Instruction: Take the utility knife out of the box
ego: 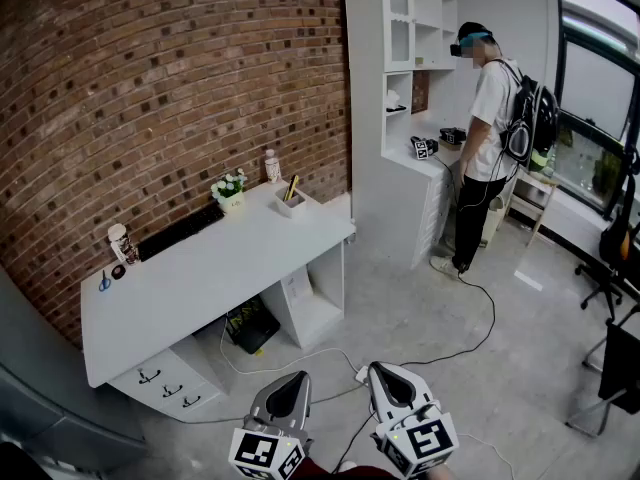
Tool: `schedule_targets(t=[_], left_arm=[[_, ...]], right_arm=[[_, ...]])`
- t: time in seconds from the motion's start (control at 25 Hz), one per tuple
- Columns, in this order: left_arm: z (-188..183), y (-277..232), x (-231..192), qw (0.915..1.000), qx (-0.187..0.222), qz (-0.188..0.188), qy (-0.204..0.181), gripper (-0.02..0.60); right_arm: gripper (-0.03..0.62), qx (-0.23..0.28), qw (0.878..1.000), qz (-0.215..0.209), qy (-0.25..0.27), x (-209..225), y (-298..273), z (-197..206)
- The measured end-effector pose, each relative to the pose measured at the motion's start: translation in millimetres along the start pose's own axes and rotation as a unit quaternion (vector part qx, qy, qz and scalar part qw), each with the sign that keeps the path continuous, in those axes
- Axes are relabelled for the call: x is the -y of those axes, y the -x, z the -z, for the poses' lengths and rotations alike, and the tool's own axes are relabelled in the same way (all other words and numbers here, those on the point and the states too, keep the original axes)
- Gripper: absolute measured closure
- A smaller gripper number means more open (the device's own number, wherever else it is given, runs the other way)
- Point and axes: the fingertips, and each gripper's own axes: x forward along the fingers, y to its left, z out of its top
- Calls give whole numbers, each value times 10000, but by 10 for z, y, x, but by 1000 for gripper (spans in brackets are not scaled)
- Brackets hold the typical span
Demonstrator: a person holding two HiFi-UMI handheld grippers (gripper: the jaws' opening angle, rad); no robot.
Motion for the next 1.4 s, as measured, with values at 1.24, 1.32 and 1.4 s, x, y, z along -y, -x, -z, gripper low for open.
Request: schedule_targets(t=[1.24,1.32,1.4], left_arm=[[78,-584,-776,9996,-145,-200,-112,578],[108,-693,-926,9997,-180,-183,-39,578],[138,-800,-1086,9996,-225,-187,-39,578]], right_arm=[[586,-457,9982,74,-377,275,-798,229],[586,-456,9982,125,-356,310,-971,270],[586,-510,9980,135,-356,323,-1160,306]])
